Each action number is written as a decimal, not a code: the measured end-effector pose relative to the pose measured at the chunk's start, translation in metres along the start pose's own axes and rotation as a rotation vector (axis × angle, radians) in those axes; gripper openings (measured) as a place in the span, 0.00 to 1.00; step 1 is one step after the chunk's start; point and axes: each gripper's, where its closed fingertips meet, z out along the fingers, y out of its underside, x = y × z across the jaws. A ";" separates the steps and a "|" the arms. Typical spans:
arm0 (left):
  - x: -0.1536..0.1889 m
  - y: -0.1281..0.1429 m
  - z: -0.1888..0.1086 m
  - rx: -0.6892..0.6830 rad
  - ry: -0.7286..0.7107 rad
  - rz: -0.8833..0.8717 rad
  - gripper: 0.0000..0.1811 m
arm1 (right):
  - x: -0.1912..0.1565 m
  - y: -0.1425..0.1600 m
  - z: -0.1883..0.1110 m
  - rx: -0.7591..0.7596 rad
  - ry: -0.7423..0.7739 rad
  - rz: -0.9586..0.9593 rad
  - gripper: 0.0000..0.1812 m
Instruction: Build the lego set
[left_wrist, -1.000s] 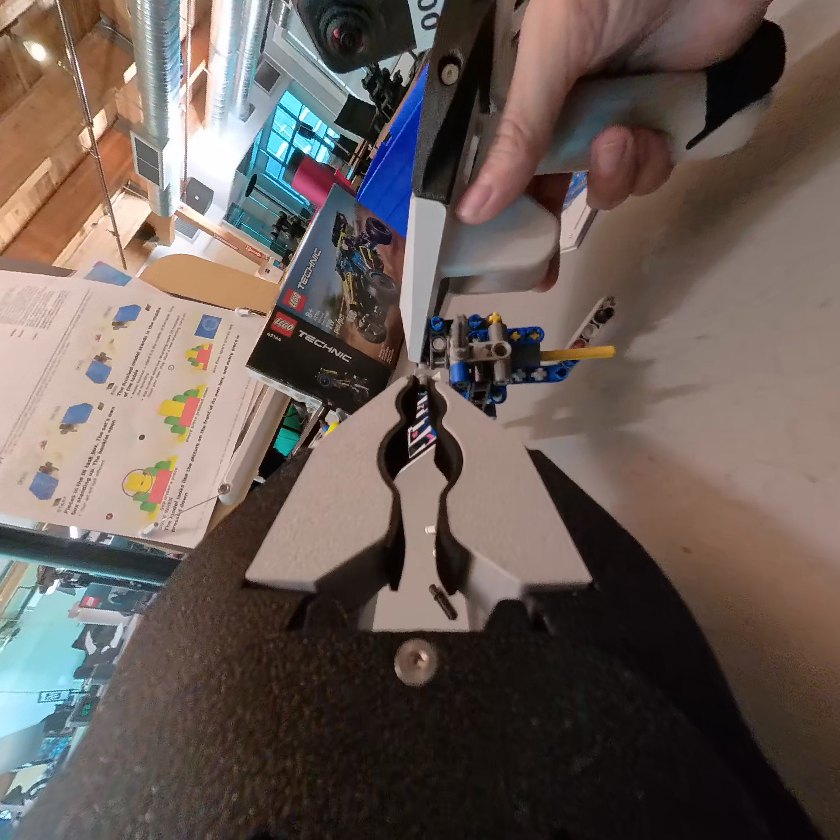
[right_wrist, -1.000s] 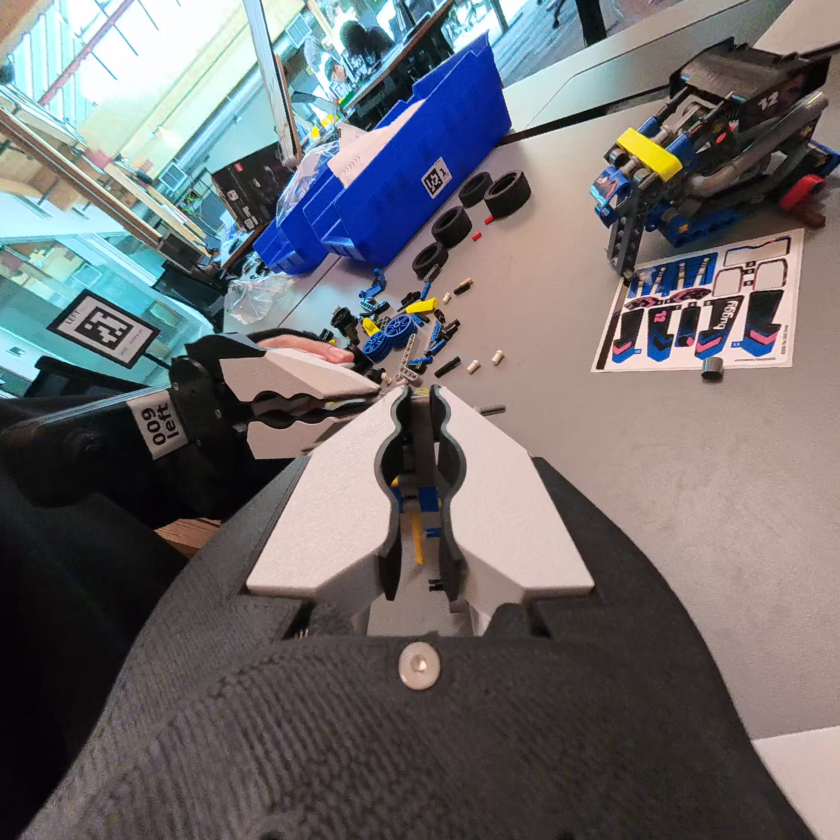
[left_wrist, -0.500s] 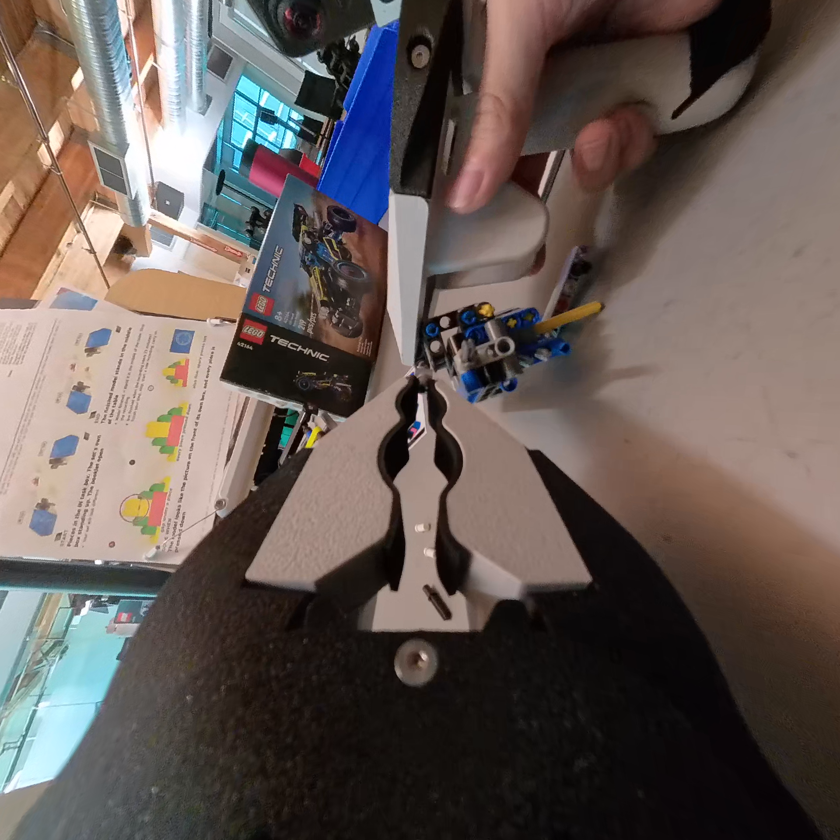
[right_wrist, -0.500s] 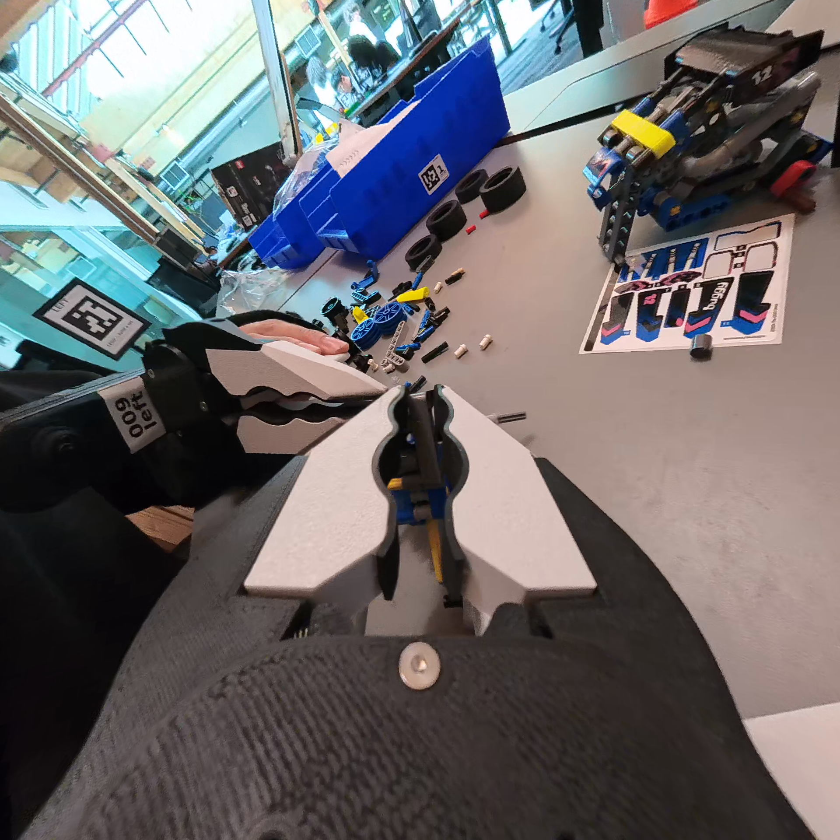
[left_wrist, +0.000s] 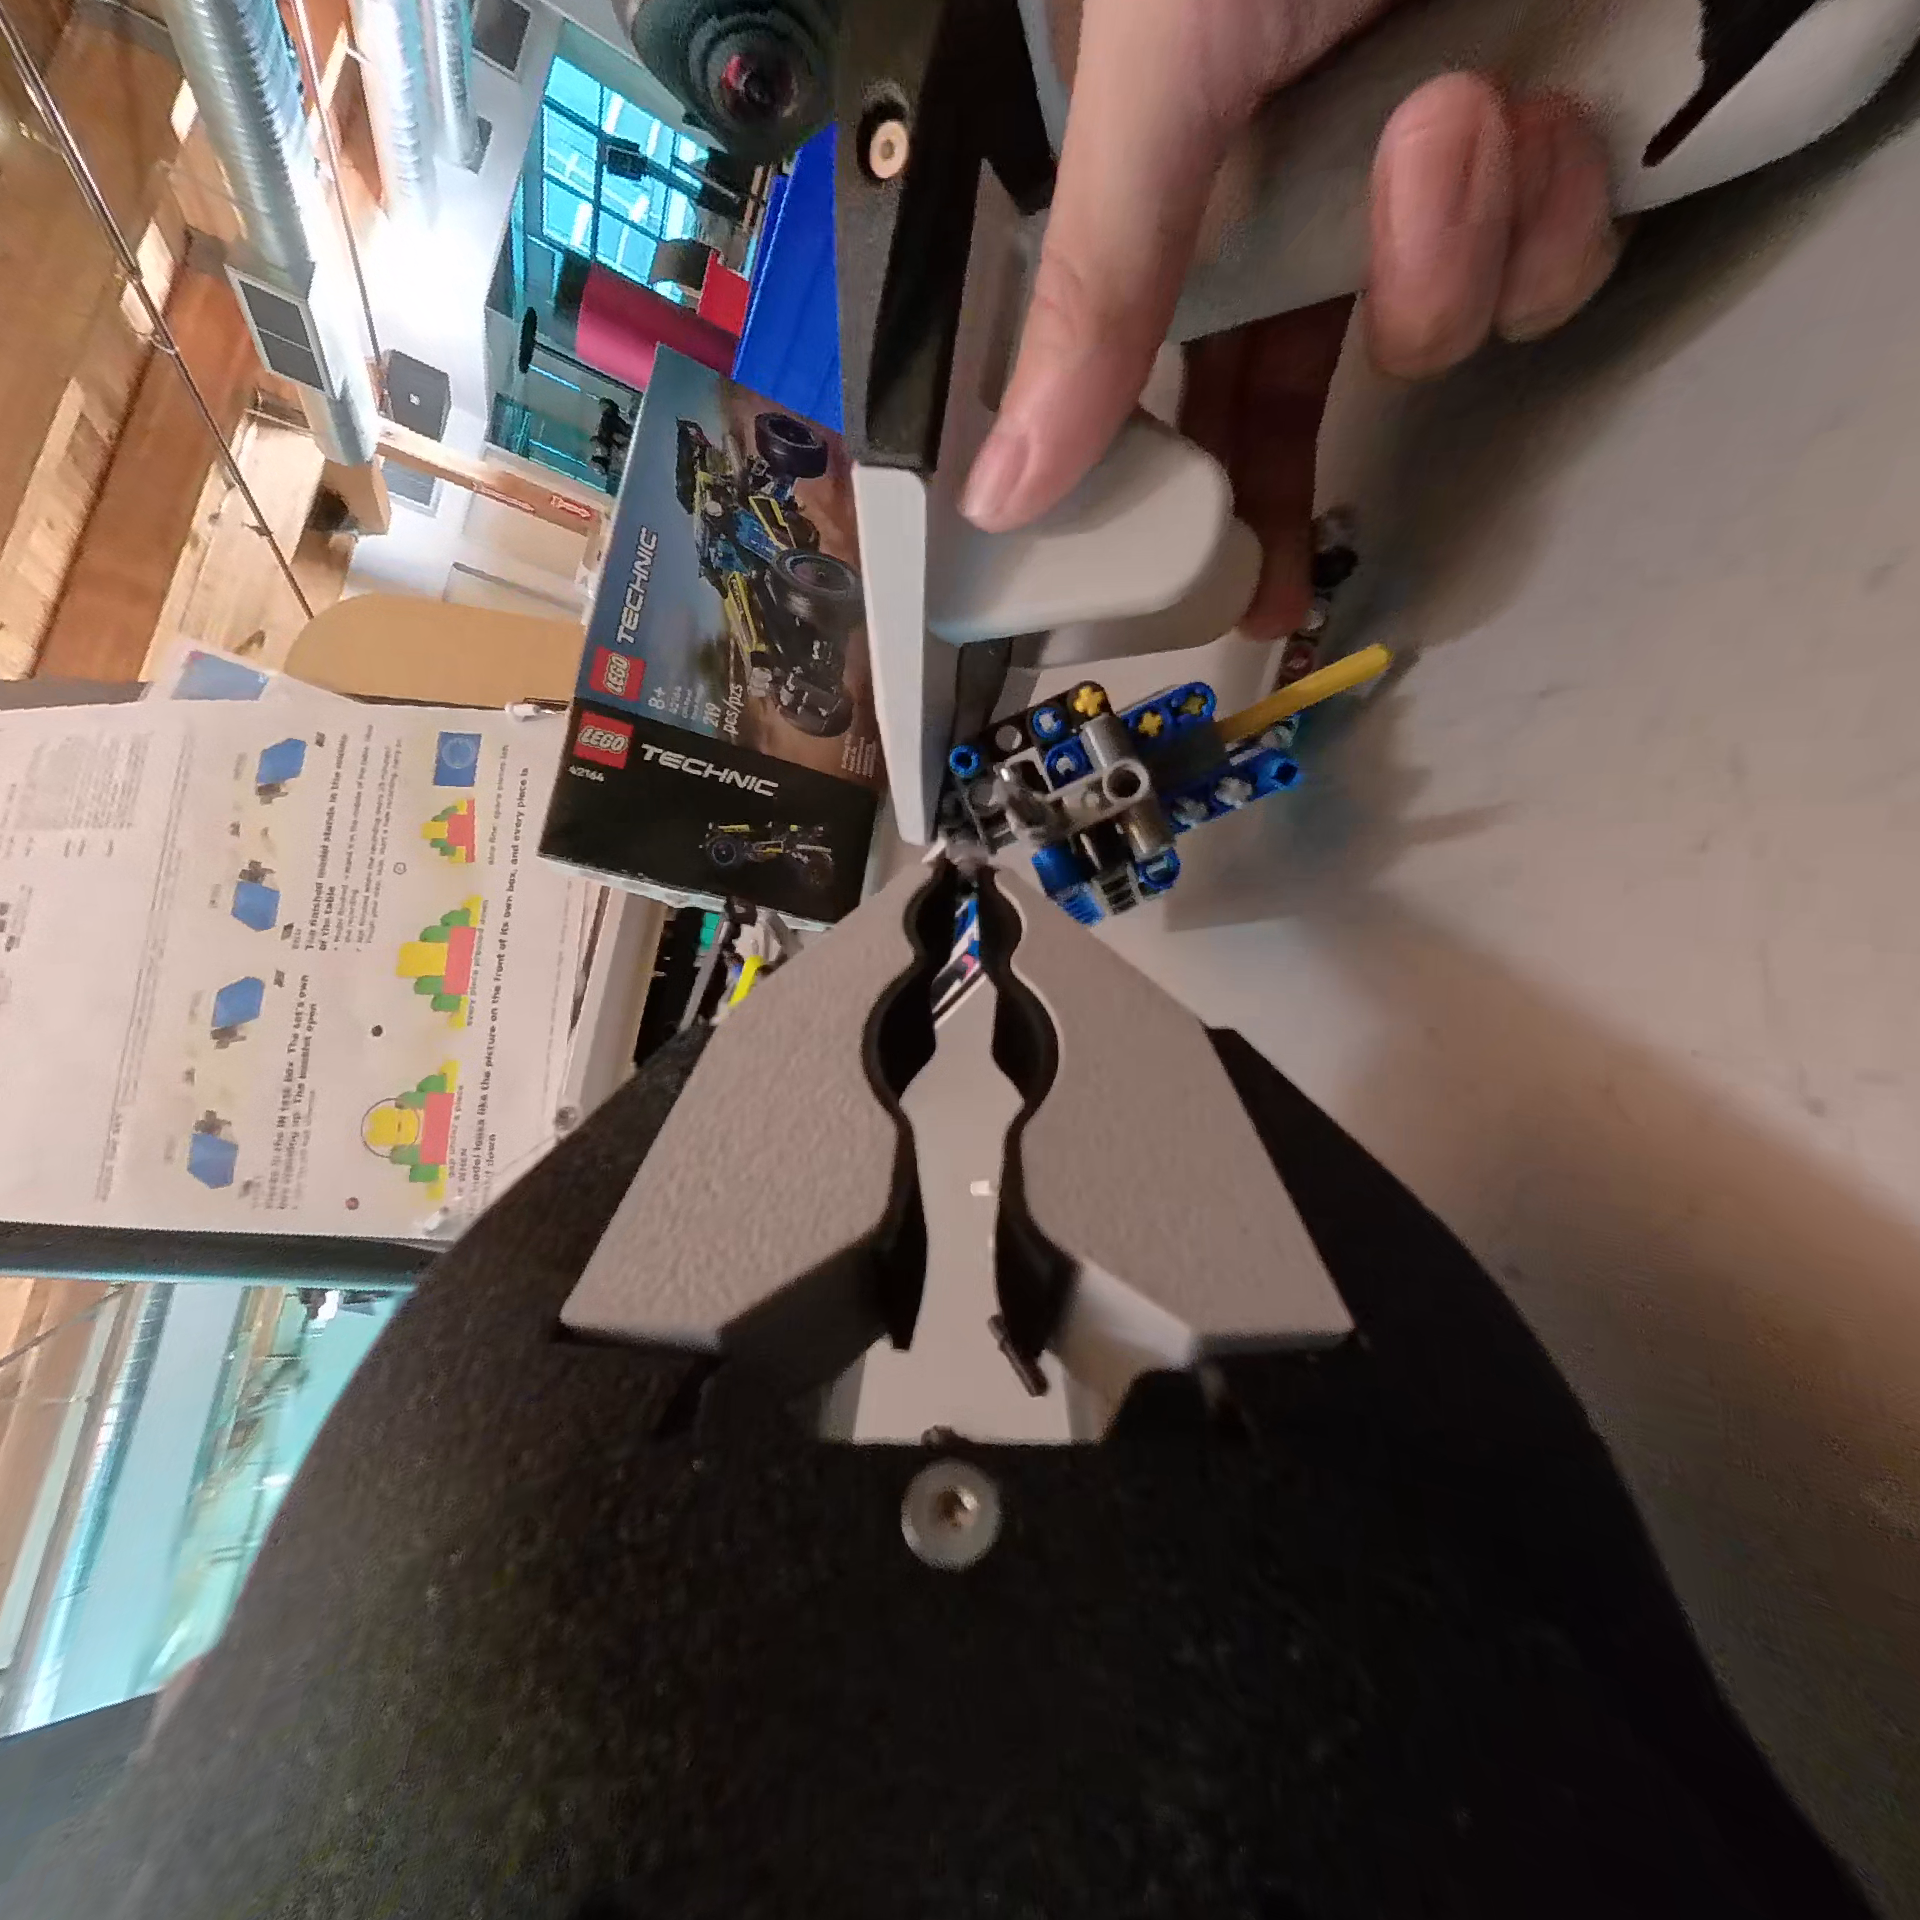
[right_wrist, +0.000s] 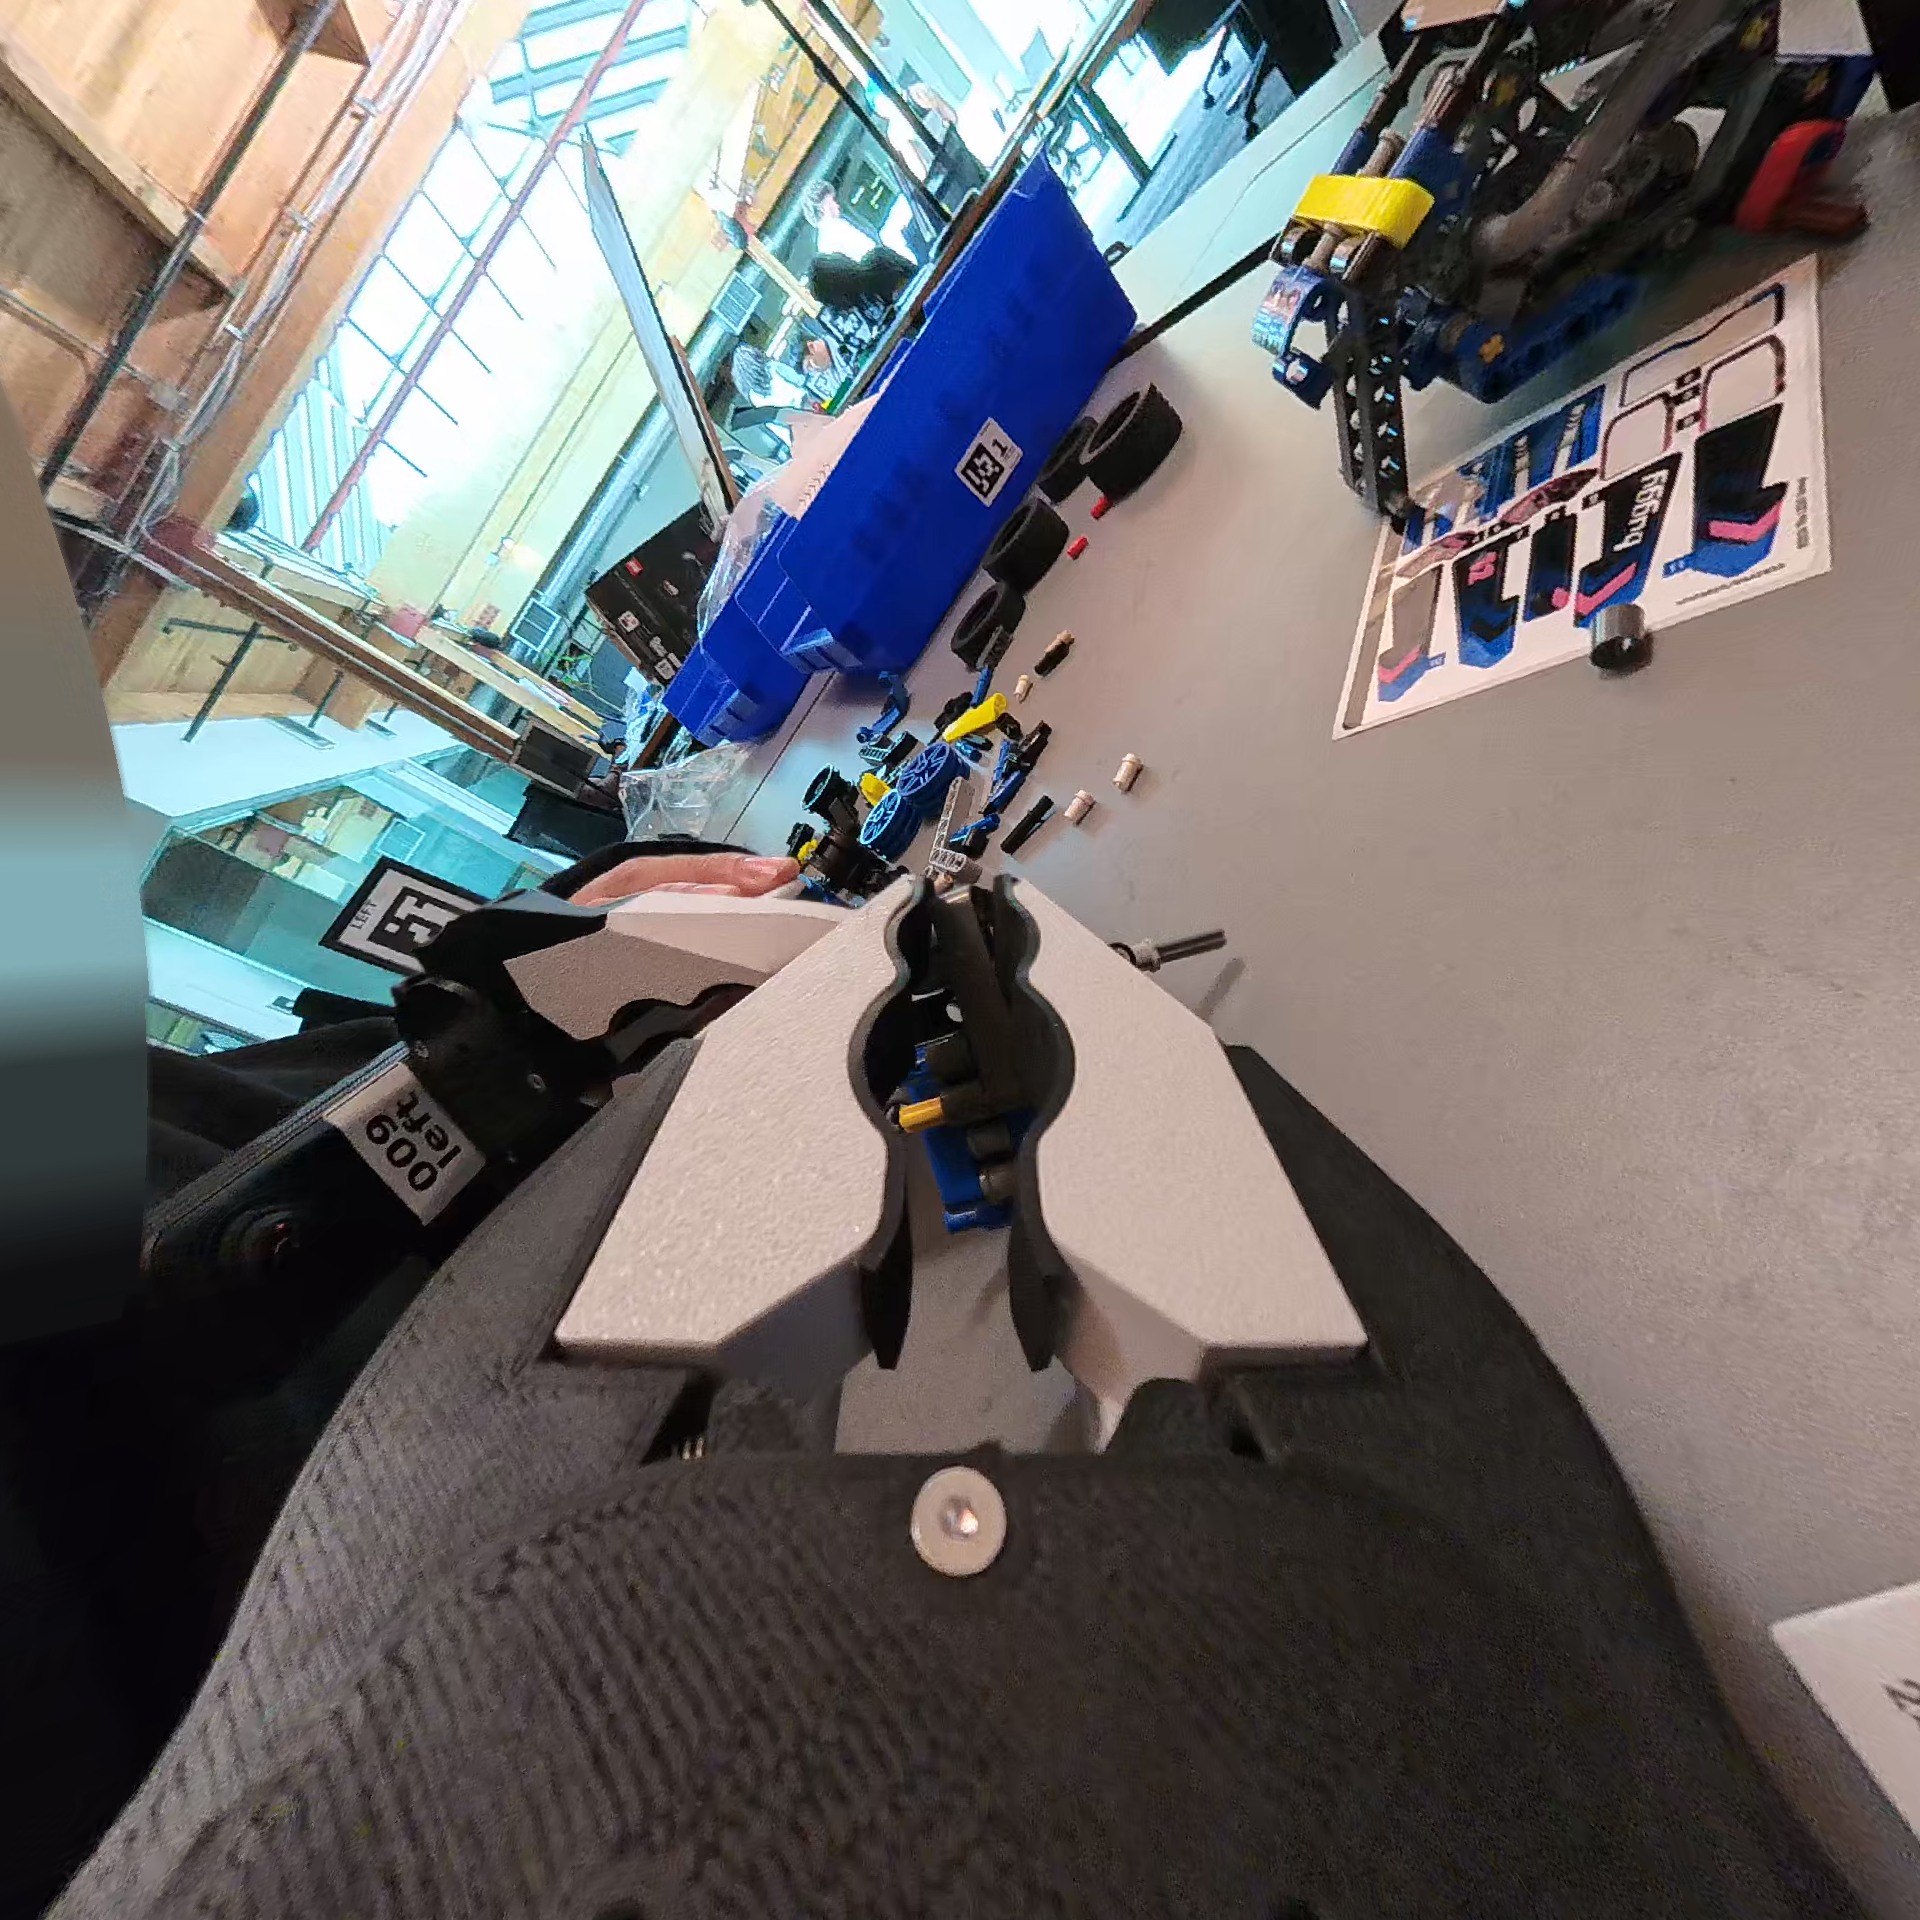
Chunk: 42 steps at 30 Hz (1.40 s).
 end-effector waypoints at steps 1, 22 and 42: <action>0.001 0.000 0.000 0.004 0.010 -0.024 0.01 | 0.001 0.001 0.000 -0.005 0.003 0.003 0.06; 0.000 -0.010 -0.001 0.174 0.186 -0.536 0.00 | -0.002 0.009 0.004 -0.074 0.009 -0.088 0.05; -0.009 -0.024 -0.023 0.455 0.122 -0.263 0.00 | -0.024 0.007 -0.006 -0.078 -0.202 -0.009 0.05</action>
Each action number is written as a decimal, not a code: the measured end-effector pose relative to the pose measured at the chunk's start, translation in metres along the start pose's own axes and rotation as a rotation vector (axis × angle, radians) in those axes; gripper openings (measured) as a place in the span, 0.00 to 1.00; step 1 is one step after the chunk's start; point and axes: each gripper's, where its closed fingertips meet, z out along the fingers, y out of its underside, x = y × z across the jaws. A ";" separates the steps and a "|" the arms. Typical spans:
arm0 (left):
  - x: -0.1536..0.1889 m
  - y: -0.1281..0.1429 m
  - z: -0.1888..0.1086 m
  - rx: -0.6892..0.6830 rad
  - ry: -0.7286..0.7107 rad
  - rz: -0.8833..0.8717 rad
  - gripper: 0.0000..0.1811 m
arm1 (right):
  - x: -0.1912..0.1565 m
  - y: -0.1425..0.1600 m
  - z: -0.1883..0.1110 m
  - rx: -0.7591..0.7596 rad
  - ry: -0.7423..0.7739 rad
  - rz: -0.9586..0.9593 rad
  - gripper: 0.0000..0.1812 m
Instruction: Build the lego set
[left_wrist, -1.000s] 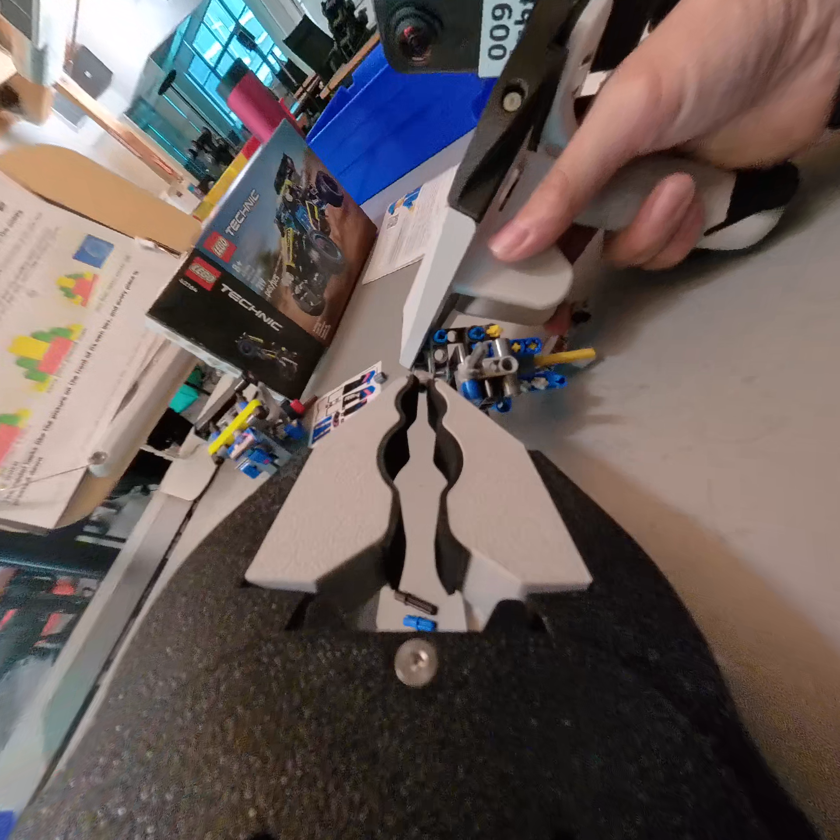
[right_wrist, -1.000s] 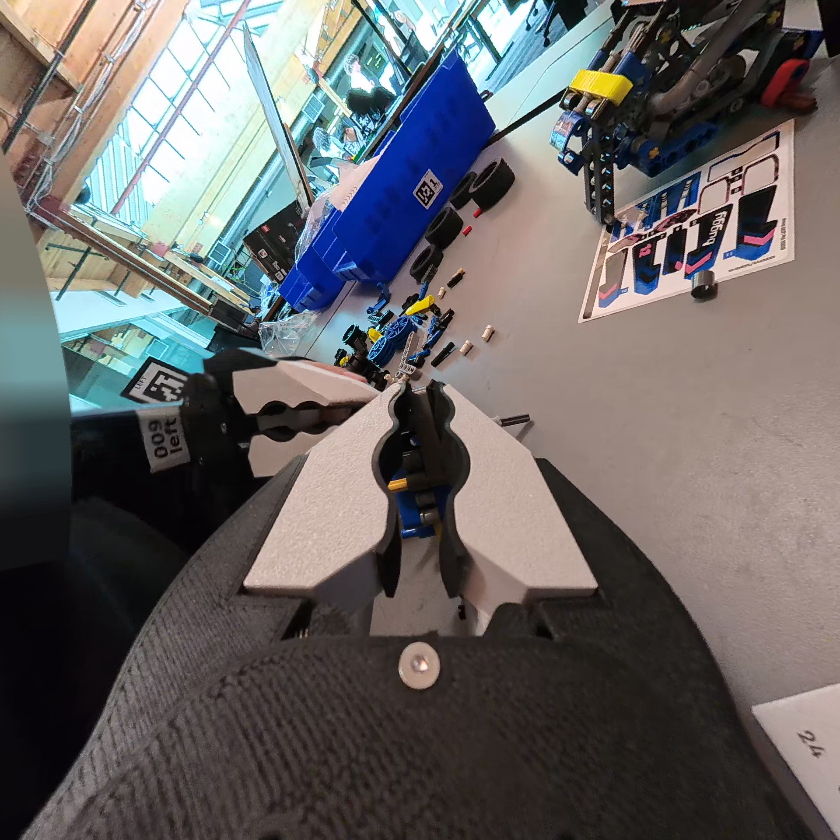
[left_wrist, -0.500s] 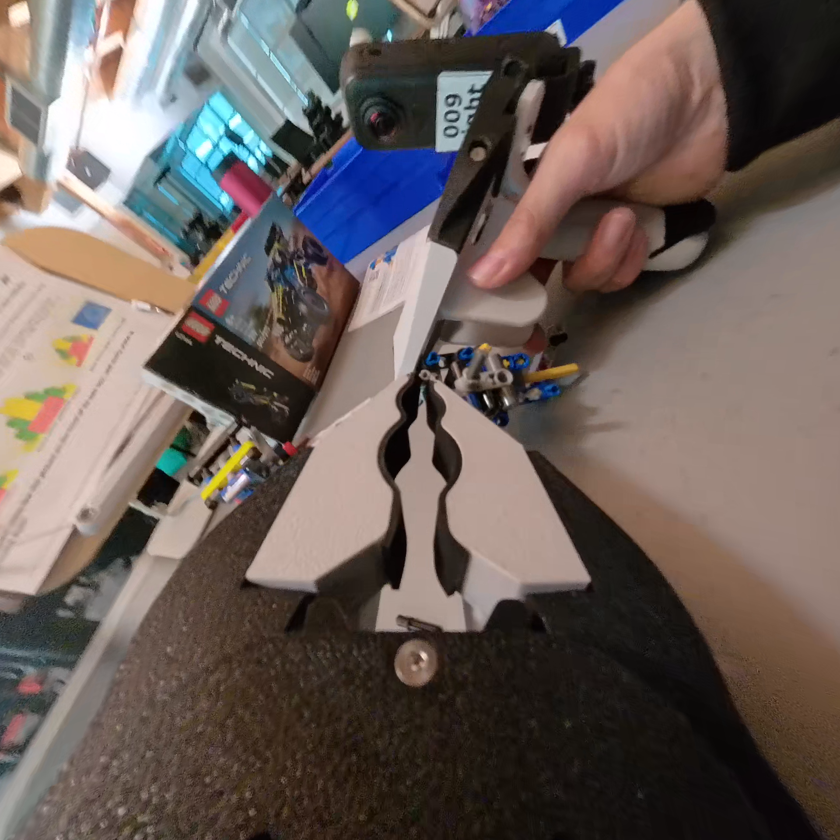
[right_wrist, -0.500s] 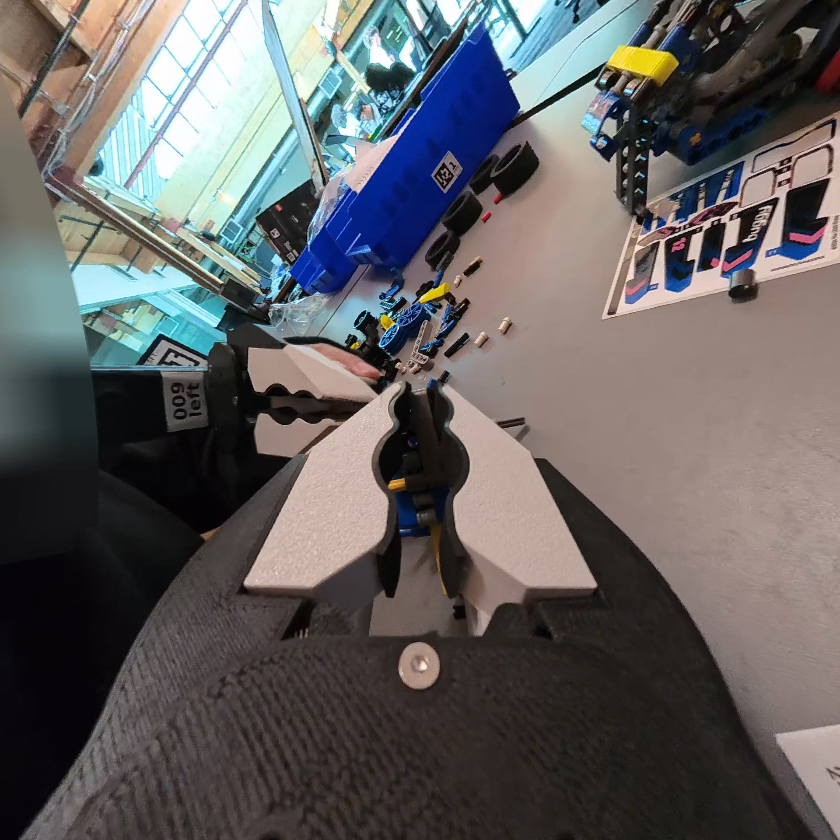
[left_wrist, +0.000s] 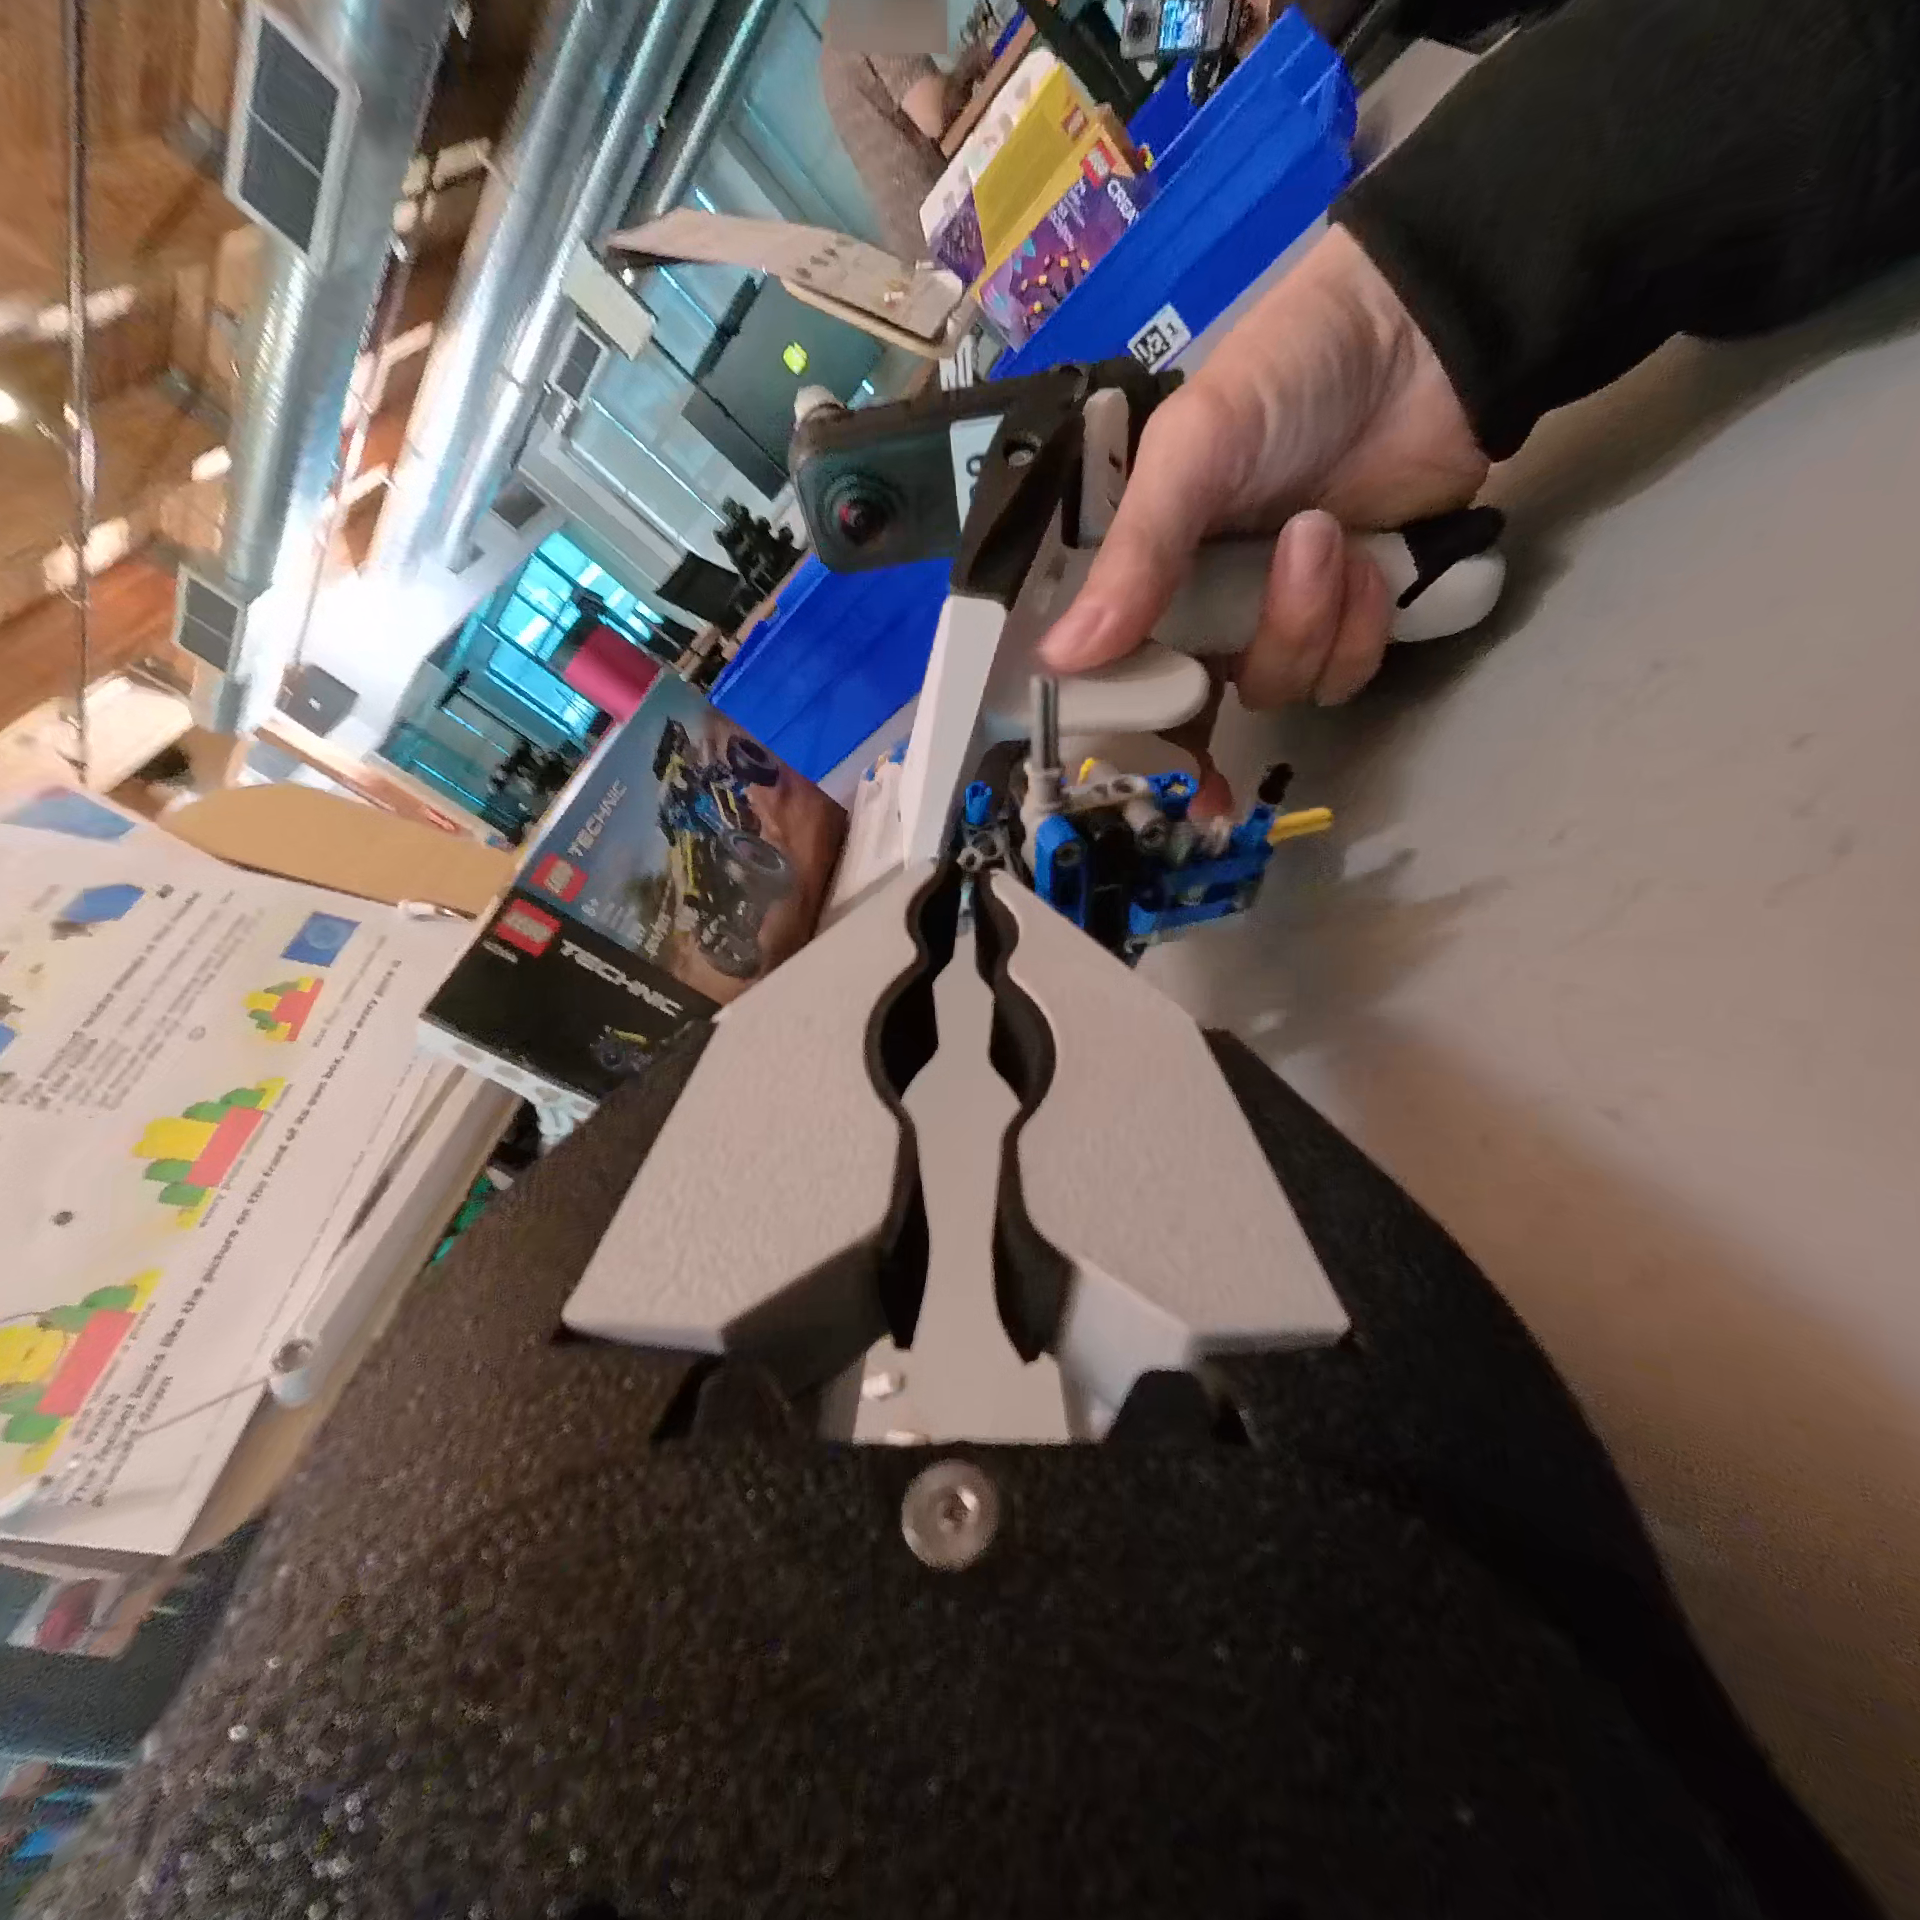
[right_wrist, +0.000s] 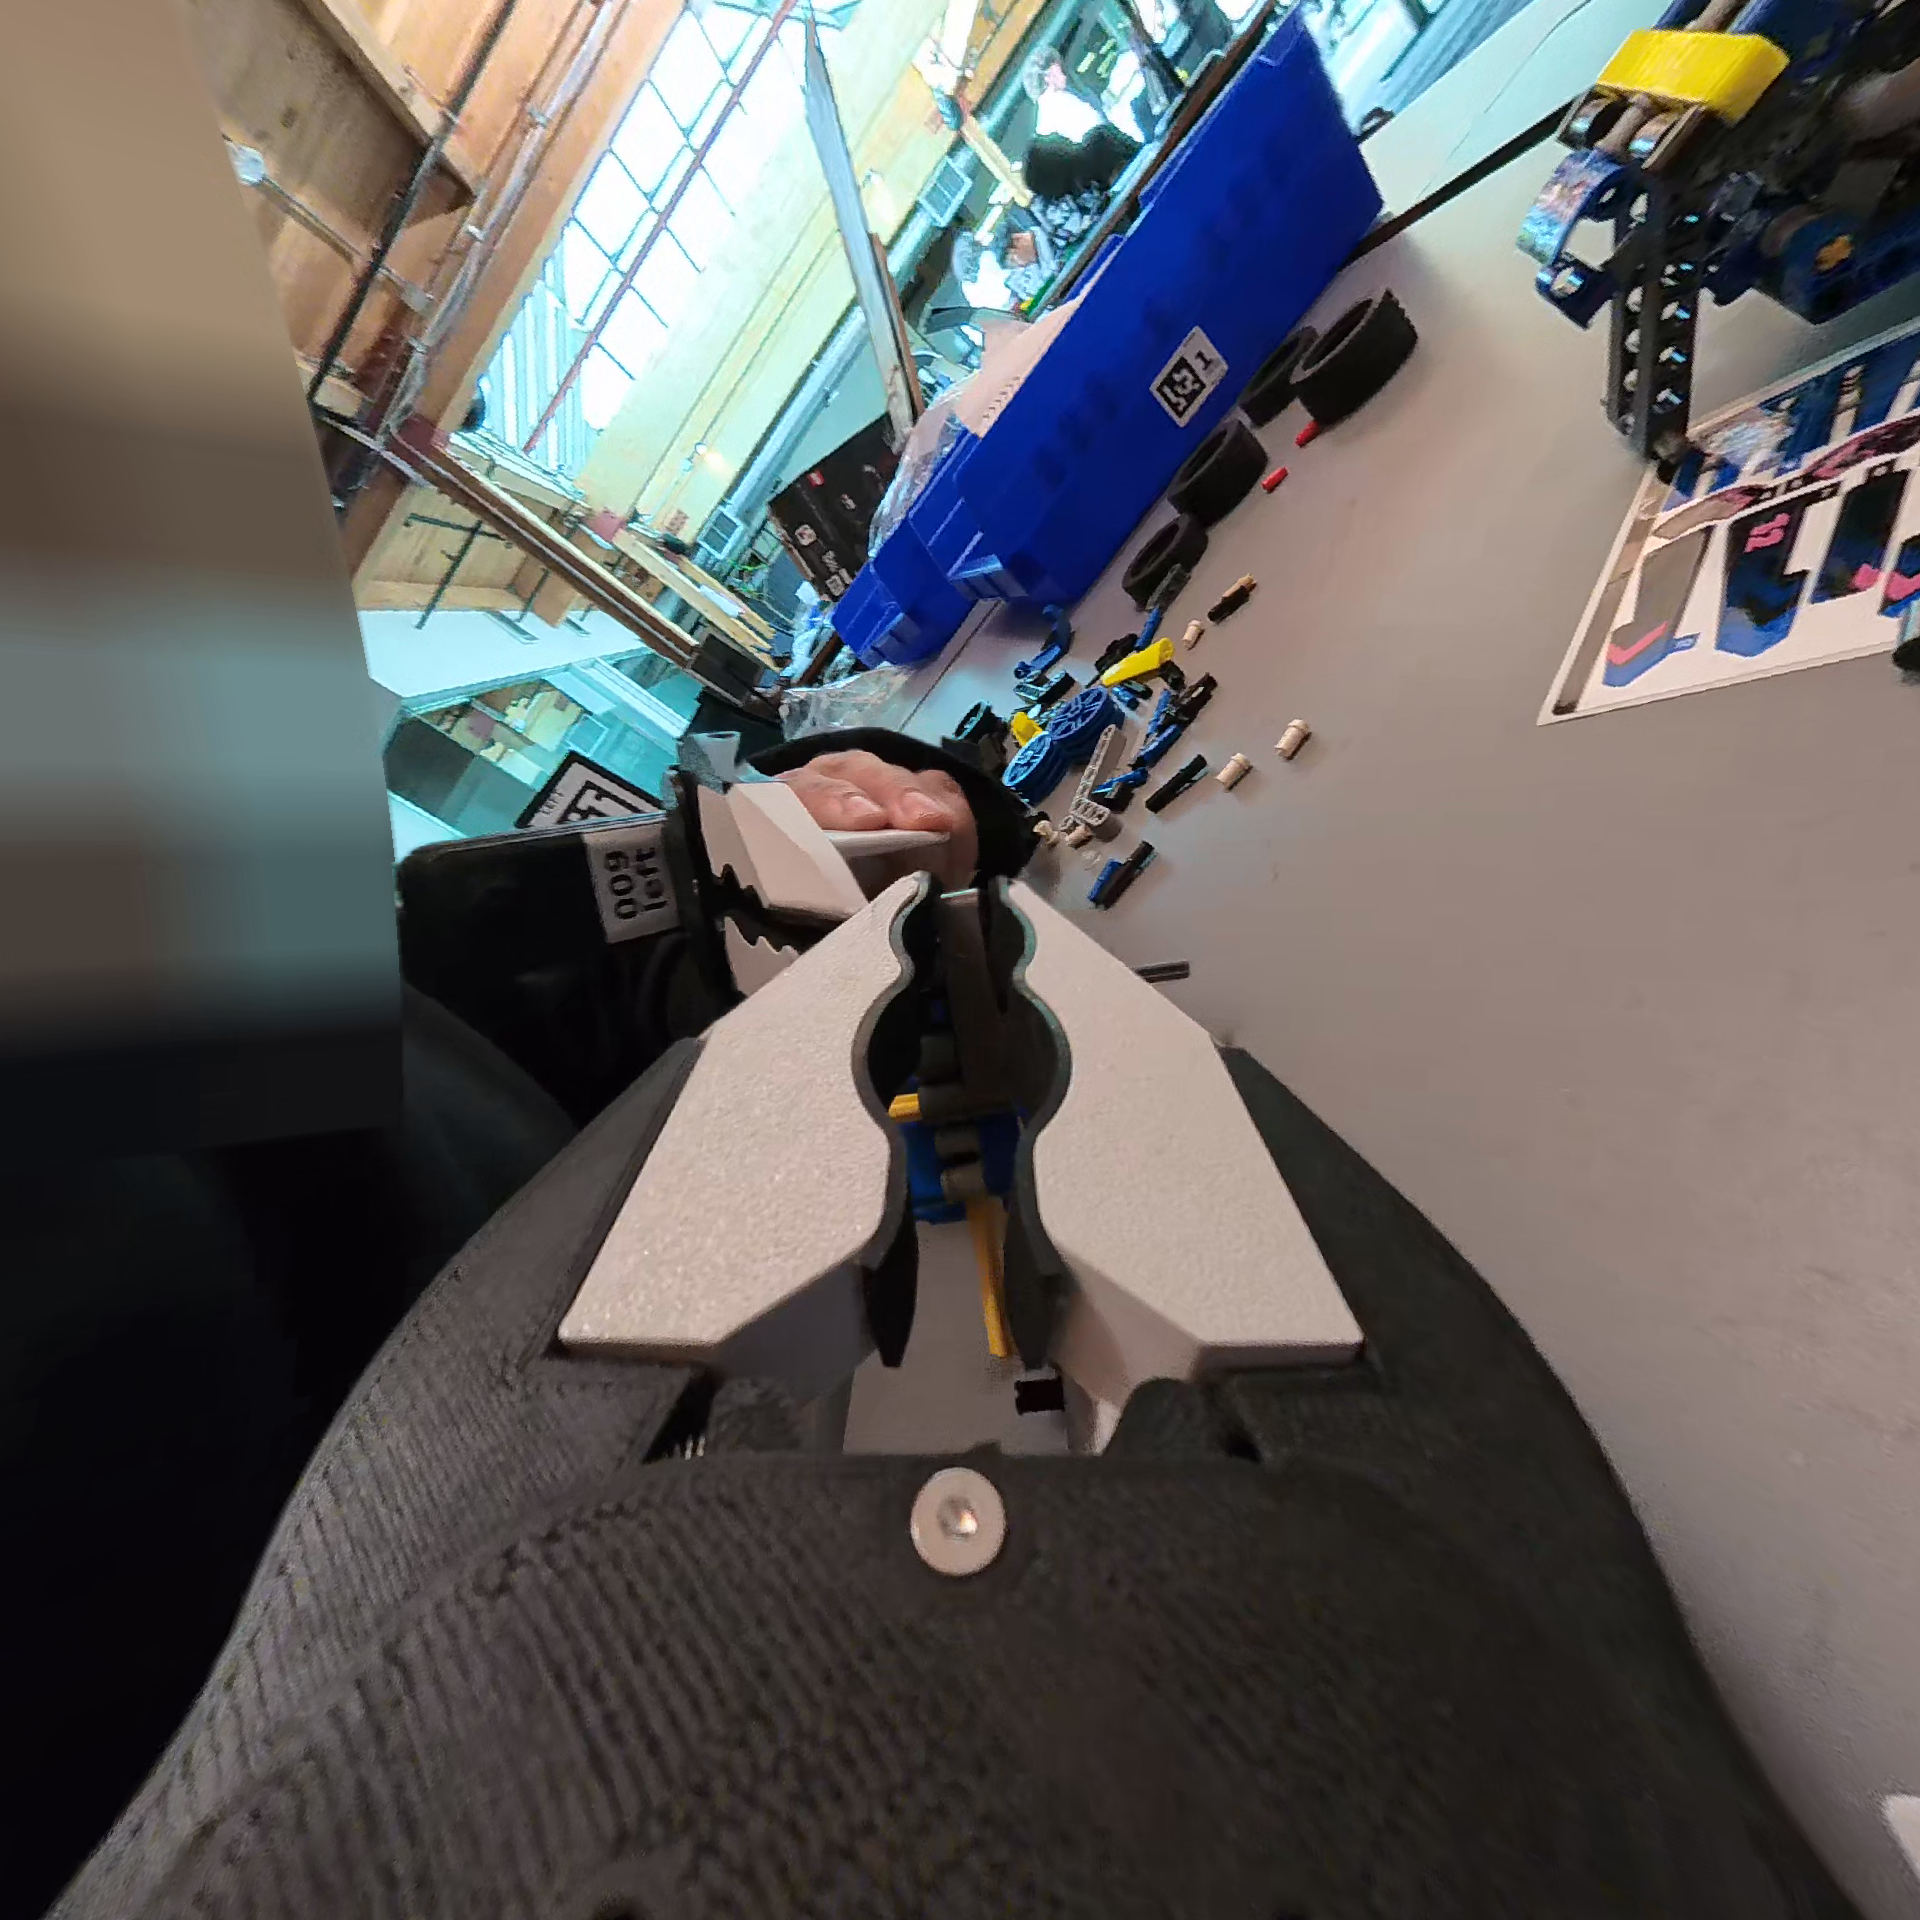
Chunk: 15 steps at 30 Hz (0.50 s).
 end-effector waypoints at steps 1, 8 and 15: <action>0.000 -0.002 0.000 0.012 -0.011 0.032 0.00 | -0.002 -0.001 -0.001 0.004 -0.021 0.008 0.04; -0.004 -0.005 0.003 -0.011 -0.056 -0.034 0.00 | -0.005 -0.005 -0.004 0.027 -0.060 0.039 0.04; -0.010 -0.004 0.005 -0.015 -0.095 -0.334 0.00 | -0.004 -0.009 -0.005 0.068 -0.042 0.028 0.04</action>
